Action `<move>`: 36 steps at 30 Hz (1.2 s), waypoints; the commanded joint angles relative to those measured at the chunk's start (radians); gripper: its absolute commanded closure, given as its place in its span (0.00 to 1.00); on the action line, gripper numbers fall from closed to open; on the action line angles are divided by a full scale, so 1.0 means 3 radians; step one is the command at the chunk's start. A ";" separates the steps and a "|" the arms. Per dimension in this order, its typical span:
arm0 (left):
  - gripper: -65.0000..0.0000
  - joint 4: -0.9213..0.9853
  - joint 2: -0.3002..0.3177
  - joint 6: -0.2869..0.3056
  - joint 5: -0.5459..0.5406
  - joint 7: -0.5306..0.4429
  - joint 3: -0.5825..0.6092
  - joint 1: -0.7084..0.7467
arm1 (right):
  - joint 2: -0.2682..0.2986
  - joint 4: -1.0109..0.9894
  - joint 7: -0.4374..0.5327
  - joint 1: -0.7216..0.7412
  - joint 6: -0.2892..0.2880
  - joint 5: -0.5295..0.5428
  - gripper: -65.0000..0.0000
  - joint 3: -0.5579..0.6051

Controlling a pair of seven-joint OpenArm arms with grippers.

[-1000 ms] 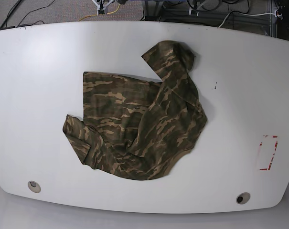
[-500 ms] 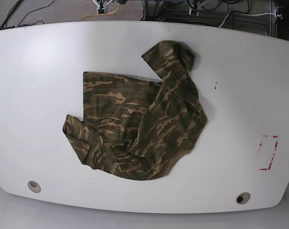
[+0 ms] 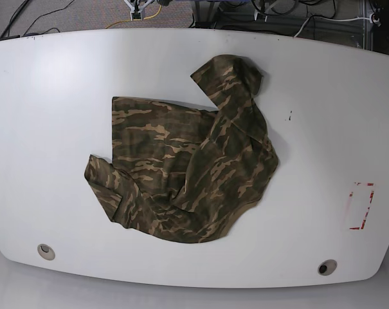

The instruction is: Layout the t-shirt on the table in an organized manner, then fold the t-shirt properly

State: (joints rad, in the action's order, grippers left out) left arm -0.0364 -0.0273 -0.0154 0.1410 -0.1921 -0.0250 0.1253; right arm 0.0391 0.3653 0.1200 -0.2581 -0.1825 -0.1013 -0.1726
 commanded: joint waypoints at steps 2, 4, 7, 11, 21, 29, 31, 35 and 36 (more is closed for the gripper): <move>0.81 0.0001 -0.0001 -0.0004 -0.0005 -0.0014 -0.0005 0.0036 | 0.0012 0.0016 0.0015 -0.0016 -0.0011 0.0007 0.99 0.0001; 0.81 -0.0006 0.0002 -0.0004 -0.0001 -0.0017 -0.0005 0.0039 | 0.0011 0.0023 0.0011 -0.0016 -0.0009 0.0003 0.99 0.0001; 0.80 -0.0019 -0.0007 0.0009 -0.0002 -0.0015 -0.0005 0.0031 | 0.0016 0.0023 0.0015 -0.0020 -0.0007 0.0008 0.99 0.0001; 0.80 -0.0037 -0.0007 0.0009 -0.0010 -0.0019 -0.0009 0.0042 | 0.0019 0.0041 0.0009 -0.0025 -0.0008 0.0002 0.99 0.0000; 0.72 -0.0064 -0.0006 -0.0003 -0.0043 -0.0110 -0.0016 0.0074 | 0.0016 0.0044 0.0012 -0.0044 -0.0016 0.0006 0.99 0.0003; 0.69 -0.0105 -0.0005 0.0004 -0.0028 -0.0087 0.0007 0.0051 | 0.0013 0.0036 0.0016 -0.0032 -0.0025 0.0004 0.99 0.0000; 0.71 -0.0135 -0.0005 0.0008 -0.0024 -0.0058 0.0008 0.0053 | 0.0012 0.0035 0.0016 -0.0032 -0.0026 0.0002 0.99 0.0001; 0.76 -0.0208 -0.0003 0.0007 -0.0013 0.0007 0.0008 0.0062 | 0.0011 0.0034 0.0019 -0.0033 -0.0025 -0.0001 0.99 0.0001; 0.76 -0.0227 -0.0003 0.0006 -0.0009 0.0019 0.0007 0.0067 | 0.0011 0.0034 0.0020 -0.0037 -0.0028 -0.0003 0.99 0.0000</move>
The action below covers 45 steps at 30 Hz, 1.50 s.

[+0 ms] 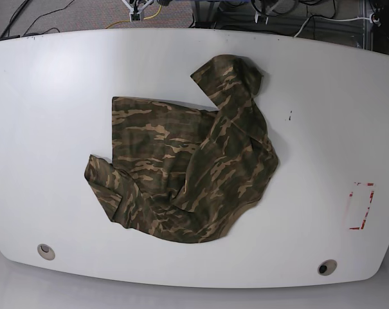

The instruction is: Layout the t-shirt on the table in an organized manner, then fold the t-shirt properly

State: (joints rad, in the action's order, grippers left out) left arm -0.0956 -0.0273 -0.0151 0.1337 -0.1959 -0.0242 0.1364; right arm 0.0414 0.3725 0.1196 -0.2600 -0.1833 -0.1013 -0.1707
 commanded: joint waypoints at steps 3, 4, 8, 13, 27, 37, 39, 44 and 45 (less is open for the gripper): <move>0.78 0.0011 0.0011 -0.0013 0.0009 0.0030 -0.0039 0.0043 | 0.0006 0.0018 0.0009 -0.0039 -0.0038 0.0002 0.99 -0.0003; 0.78 0.0014 0.0013 -0.0014 0.0011 0.0034 -0.0048 0.0042 | 0.0005 0.0017 0.0008 -0.0040 -0.0039 0.0002 0.99 -0.0003; 0.78 0.0043 0.0029 -0.0015 0.0023 0.0032 -0.0090 0.0040 | 0.0005 0.0015 0.0008 -0.0041 -0.0038 -0.0003 0.99 -0.0005; 0.78 0.0067 0.0072 -0.0011 0.0027 0.0015 -0.0327 0.0039 | 0.0008 0.0023 -0.0002 -0.0030 -0.0020 -0.0007 0.99 -0.0004; 0.78 0.0055 0.0053 -0.0003 0.0027 0.0026 -0.0326 0.0065 | -0.0002 -0.0073 0.0034 0.0153 -0.0005 0.0003 0.99 -0.0006; 0.78 0.0035 0.0119 -0.0003 0.0033 -0.0050 -0.0326 0.0065 | 0.0003 -0.0063 0.0120 0.0112 -0.0005 0.0003 0.99 -0.0006; 0.78 -0.0001 0.0124 -0.0003 0.0027 -0.0168 -0.0326 0.0111 | 0.0003 -0.0063 0.0187 0.0061 -0.0005 0.0003 0.99 -0.0006; 0.78 -0.0195 0.0140 -0.0003 0.0027 -0.0419 -0.0326 0.0290 | 0.0003 -0.0058 0.0438 -0.0041 0.0000 0.0003 0.99 -0.0006; 0.78 -0.0226 0.0165 -0.0003 0.0027 -0.0434 -0.0326 0.0310 | 0.0003 -0.0058 0.0468 -0.0062 0.0000 0.0003 0.99 -0.0006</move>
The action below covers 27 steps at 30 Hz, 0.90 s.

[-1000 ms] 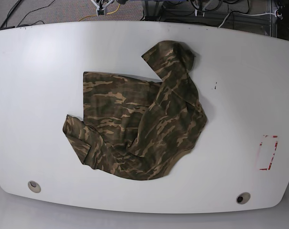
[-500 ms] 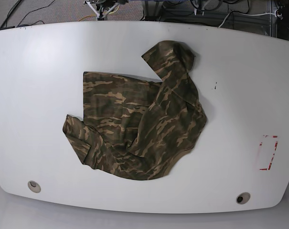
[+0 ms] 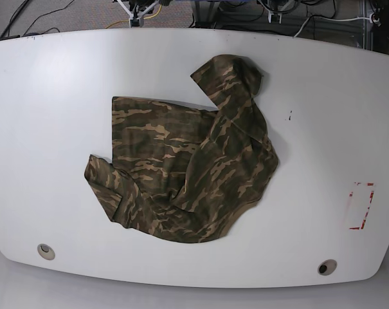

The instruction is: Layout the t-shirt on the table in an organized manner, then fold the t-shirt properly

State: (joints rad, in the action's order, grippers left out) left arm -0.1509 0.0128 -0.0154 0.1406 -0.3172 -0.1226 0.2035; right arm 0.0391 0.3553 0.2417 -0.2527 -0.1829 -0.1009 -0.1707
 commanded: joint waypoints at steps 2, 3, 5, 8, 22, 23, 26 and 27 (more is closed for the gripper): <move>0.78 -0.0103 0.0047 -0.0002 0.0010 -0.0035 0.0002 0.0127 | 0.0010 0.0010 0.0118 -0.0142 -0.0001 0.0022 0.99 -0.0011; 0.78 -0.0139 0.0052 -0.0002 0.0010 -0.0040 0.0002 0.0158 | 0.0010 0.0046 0.0138 -0.0168 -0.0001 0.0022 0.99 -0.0011; 0.78 -0.0211 0.0057 -0.0002 0.0005 -0.0040 0.0002 0.0214 | 0.0010 0.0138 0.0148 -0.0244 -0.0001 0.0022 0.99 -0.0017; 0.78 -0.0395 0.0057 -0.0002 -0.0001 -0.0040 0.0002 0.0347 | 0.0005 0.0393 0.0148 -0.0418 -0.0001 0.0027 0.99 -0.0017; 0.78 -0.1515 0.0057 -0.0002 -0.0001 -0.0040 0.0002 0.1094 | -0.0015 0.1708 0.0072 -0.1211 -0.0007 0.0032 0.99 -0.0011; 0.78 -0.1602 0.0057 -0.0002 -0.0001 -0.0040 -0.0003 0.1140 | -0.0015 0.1784 0.0072 -0.1252 -0.0007 0.0032 0.99 -0.0011; 0.78 -0.1852 0.0057 -0.0002 -0.0006 -0.0040 -0.0003 0.1319 | -0.0015 0.1994 0.0072 -0.1395 -0.0007 0.0032 0.99 -0.0011; 0.78 -0.1990 0.0057 -0.0002 -0.0006 -0.0040 -0.0003 0.1411 | -0.0015 0.2102 0.0072 -0.1472 -0.0007 0.0032 0.99 -0.0011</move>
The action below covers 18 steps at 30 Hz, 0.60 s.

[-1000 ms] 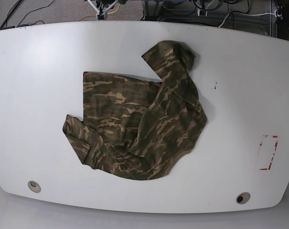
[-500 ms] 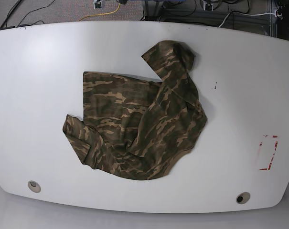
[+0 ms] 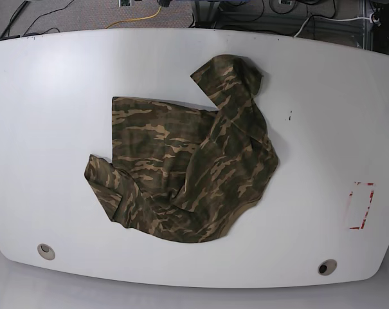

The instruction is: Layout the t-shirt on the table in an organized manner, then fold the t-shirt properly

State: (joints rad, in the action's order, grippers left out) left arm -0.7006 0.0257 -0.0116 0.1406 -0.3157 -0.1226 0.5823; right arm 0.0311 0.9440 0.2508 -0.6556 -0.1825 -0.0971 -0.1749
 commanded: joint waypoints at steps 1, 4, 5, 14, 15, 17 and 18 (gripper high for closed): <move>0.78 -0.0245 0.0014 -0.0015 -0.0006 -0.0045 -0.0003 0.0199 | 0.0011 0.0196 0.0041 -0.0170 -0.0008 0.0019 0.99 0.0003; 0.78 -0.0506 0.0019 -0.0015 -0.0006 -0.0045 -0.0008 0.0373 | 0.0011 0.0385 0.0041 -0.0308 -0.0008 0.0019 0.99 0.0003; 0.78 -0.0593 0.0019 -0.0015 -0.0006 -0.0045 -0.0008 0.0435 | 0.0011 0.0452 0.0031 -0.0354 -0.0008 0.0019 0.99 0.0003; 0.78 -0.1472 0.0019 -0.0015 -0.0006 -0.0035 -0.0018 0.1074 | -0.0076 0.1127 -0.0025 -0.0784 -0.0008 0.0024 0.99 0.0003; 0.78 -0.1529 0.0019 -0.0015 -0.0006 -0.0035 -0.0018 0.1115 | -0.0081 0.1173 -0.0025 -0.0820 -0.0008 0.0024 0.99 0.0003; 0.78 -0.1754 0.0019 -0.0015 -0.0011 -0.0035 -0.0018 0.1268 | -0.0086 0.1377 -0.0025 -0.0947 -0.0008 0.0024 0.99 0.0008; 0.78 -0.1836 0.0019 -0.0015 -0.0011 -0.0035 -0.0018 0.1314 | -0.0091 0.1444 -0.0025 -0.0988 -0.0008 0.0024 0.99 0.0008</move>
State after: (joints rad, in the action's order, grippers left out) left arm -1.2041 0.0280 -0.0109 0.1398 -0.3061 -0.1246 0.9318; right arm 0.0025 1.3334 0.2256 -0.9100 -0.1848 -0.0982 -0.1684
